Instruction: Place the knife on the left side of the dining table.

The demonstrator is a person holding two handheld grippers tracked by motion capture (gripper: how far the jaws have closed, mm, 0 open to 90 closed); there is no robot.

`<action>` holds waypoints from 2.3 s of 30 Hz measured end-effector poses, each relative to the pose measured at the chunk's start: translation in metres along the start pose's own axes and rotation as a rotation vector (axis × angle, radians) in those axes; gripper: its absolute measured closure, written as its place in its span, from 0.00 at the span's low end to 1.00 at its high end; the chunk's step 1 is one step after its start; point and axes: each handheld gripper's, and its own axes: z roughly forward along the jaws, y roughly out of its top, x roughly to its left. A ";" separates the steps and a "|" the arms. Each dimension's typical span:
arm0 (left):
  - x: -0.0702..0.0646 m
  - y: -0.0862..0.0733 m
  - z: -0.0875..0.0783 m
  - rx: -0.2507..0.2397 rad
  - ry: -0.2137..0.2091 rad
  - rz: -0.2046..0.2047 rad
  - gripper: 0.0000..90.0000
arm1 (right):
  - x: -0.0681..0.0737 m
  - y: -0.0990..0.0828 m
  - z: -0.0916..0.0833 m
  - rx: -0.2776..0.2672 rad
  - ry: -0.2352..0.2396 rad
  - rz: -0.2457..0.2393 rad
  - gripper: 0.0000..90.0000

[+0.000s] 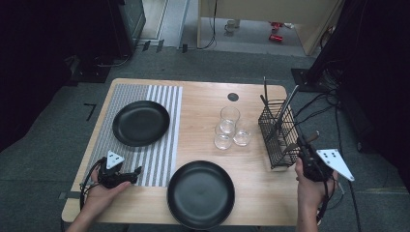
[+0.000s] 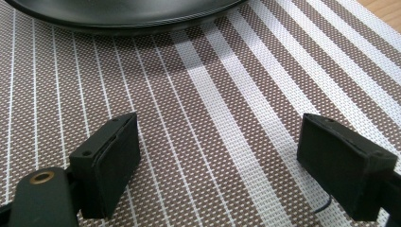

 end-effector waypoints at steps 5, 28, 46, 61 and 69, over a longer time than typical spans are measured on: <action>0.000 0.000 0.000 0.000 0.000 0.000 0.16 | 0.004 0.004 0.000 -0.011 -0.012 0.014 0.94; 0.003 0.008 -0.012 -0.033 -0.001 -0.025 0.15 | 0.006 0.056 -0.029 -0.106 0.009 0.072 0.94; -0.020 0.040 -0.025 -0.096 -0.039 -0.005 0.15 | 0.010 0.081 -0.034 -0.128 0.064 0.128 0.94; -0.051 0.064 -0.025 -0.149 -0.078 0.035 0.15 | 0.035 0.081 -0.037 -0.136 0.144 0.140 0.94; -0.073 0.076 -0.019 -0.159 -0.098 0.067 0.15 | 0.052 0.074 -0.035 -0.113 0.201 0.131 0.94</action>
